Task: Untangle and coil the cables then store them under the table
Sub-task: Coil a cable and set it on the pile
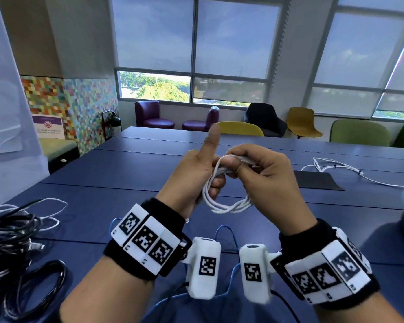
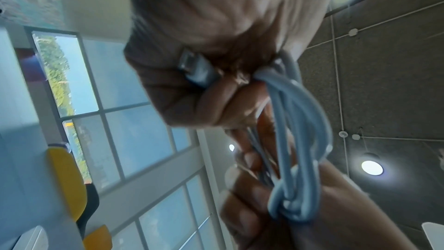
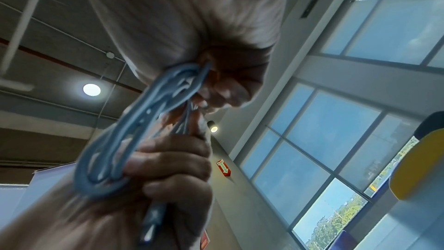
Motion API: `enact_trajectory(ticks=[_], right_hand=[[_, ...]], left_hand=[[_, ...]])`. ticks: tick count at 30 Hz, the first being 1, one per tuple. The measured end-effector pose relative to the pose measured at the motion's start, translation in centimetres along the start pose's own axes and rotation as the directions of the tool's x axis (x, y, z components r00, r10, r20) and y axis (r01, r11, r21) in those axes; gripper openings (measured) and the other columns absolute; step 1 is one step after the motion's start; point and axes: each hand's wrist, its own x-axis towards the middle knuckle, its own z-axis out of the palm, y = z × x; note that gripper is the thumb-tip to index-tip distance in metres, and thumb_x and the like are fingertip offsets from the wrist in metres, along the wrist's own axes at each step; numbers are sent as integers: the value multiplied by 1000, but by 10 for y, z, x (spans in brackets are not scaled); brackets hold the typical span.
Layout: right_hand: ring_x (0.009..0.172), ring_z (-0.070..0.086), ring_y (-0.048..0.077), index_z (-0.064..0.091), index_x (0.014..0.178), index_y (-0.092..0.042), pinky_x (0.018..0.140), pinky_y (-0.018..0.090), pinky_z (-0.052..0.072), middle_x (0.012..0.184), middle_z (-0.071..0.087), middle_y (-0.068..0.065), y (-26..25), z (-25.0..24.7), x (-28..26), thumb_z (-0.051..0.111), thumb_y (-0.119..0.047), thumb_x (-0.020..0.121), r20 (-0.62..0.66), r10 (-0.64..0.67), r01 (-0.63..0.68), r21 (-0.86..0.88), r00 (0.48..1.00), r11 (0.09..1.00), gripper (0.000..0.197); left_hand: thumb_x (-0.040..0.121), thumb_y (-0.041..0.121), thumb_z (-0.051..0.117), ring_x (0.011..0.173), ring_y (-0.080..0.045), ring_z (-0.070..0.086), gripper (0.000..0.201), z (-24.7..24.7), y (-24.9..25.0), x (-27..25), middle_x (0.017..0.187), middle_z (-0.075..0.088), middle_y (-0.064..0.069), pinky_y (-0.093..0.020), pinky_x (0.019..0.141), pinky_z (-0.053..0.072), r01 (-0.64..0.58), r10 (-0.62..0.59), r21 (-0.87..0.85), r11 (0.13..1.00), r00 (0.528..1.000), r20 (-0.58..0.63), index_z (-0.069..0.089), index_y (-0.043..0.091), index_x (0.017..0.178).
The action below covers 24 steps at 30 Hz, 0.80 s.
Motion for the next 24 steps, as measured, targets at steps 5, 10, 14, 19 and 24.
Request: enact_trajectory(ticks=[5,10,14,19,24], right_hand=[[54,51,9,72,78,-18,52,27,41,62,64,-9,6,-13,6,69,-16,90,-166,38,-44,-35,985,998,13],[50,46,15,70,79,-23,48,29,38,60,62,0,6,-18,7,73,-25,87,-256,40,-62,-79,966,995,8],[44,43,12,61,94,-23,46,23,39,49,53,6,3,-19,6,79,-34,79,-325,69,-91,-52,943,995,26],[50,51,16,53,96,-28,51,32,45,58,56,4,-9,-8,1,85,-30,73,-264,-13,-9,-82,964,997,40],[58,55,12,64,102,-14,55,29,46,68,57,-7,-5,-7,0,76,-12,83,-99,-161,128,-282,982,951,23]], left_hand=[[87,20,69,53,-14,53,22,-4,2,1,65,62,-8,-25,54,45,-221,217,224,949,975,39,71,-1,83],[86,10,71,57,-10,64,6,12,-11,2,63,67,-1,-21,57,52,-421,489,343,840,861,-139,71,15,88],[90,15,68,51,-9,57,15,21,-14,-3,58,62,-2,-17,51,45,-526,620,363,769,751,-226,67,5,80],[91,10,64,41,-19,49,28,18,-12,2,51,60,-9,-25,45,41,-399,410,121,909,804,-431,59,0,65],[87,7,66,43,-18,54,6,7,-5,3,52,62,-9,-23,43,43,-281,253,-4,960,870,-423,66,0,88]])
